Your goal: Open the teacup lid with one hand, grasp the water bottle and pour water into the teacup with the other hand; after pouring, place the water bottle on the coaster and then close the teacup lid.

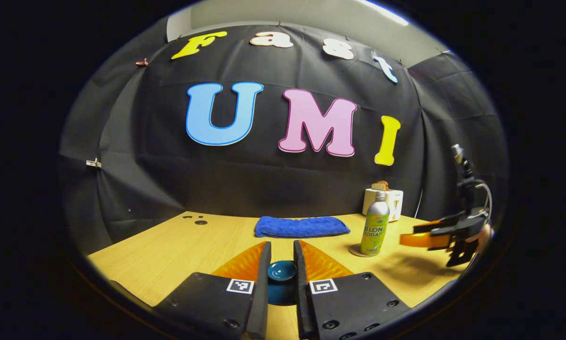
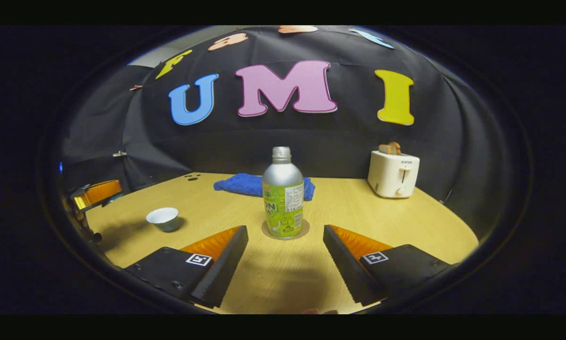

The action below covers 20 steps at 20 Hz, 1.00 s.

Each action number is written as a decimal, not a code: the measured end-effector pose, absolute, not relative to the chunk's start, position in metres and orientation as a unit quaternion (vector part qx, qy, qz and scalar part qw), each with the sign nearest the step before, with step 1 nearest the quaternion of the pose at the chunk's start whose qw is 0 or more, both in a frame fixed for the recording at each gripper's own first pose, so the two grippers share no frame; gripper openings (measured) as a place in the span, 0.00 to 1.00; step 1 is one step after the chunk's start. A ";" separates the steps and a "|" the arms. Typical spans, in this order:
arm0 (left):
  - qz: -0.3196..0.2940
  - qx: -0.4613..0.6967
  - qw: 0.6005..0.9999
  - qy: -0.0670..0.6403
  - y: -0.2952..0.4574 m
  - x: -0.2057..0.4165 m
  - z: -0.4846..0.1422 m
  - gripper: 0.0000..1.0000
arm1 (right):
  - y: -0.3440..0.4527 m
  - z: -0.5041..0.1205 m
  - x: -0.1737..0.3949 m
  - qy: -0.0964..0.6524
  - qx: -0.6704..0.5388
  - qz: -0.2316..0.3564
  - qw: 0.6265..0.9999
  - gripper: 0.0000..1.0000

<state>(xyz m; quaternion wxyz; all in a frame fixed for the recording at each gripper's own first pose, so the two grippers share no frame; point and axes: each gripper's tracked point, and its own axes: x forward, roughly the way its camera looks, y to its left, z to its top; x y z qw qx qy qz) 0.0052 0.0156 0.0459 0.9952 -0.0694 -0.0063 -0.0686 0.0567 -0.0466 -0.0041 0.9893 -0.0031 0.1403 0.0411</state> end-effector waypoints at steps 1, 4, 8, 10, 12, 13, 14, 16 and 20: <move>-0.074 -0.068 0.995 -0.003 0.011 0.013 0.044 0.27 | -0.047 0.007 0.052 0.131 0.000 0.044 0.990 0.99; -0.086 -0.058 0.995 0.012 -0.003 0.037 0.034 0.29 | -0.046 0.045 0.042 0.104 0.018 0.061 0.992 0.99; -0.100 -0.045 0.993 0.045 -0.019 0.066 0.011 0.29 | -0.069 0.080 0.042 0.085 -0.078 0.053 0.992 0.98; -0.105 -0.047 0.992 0.055 -0.024 0.074 0.004 0.29 | -0.067 0.096 0.046 0.077 -0.104 0.061 0.990 0.98; -0.106 -0.041 0.991 0.071 -0.028 0.080 -0.005 0.29 | -0.060 0.109 0.046 0.071 -0.107 0.070 0.989 0.96; -0.107 -0.035 0.990 0.080 -0.029 0.082 -0.010 0.29 | -0.060 0.116 0.046 0.063 -0.117 0.069 0.989 0.96; -0.107 -0.030 0.990 0.090 -0.030 0.084 -0.015 0.29 | -0.059 0.124 0.045 0.051 -0.127 0.070 0.988 0.98; -0.107 -0.030 0.989 0.099 -0.028 0.087 -0.021 0.29 | -0.051 0.131 0.045 0.041 -0.119 0.083 0.989 0.97; -0.105 -0.038 0.988 0.105 -0.028 0.089 -0.027 0.30 | -0.044 0.132 0.043 0.043 -0.086 0.100 0.990 0.98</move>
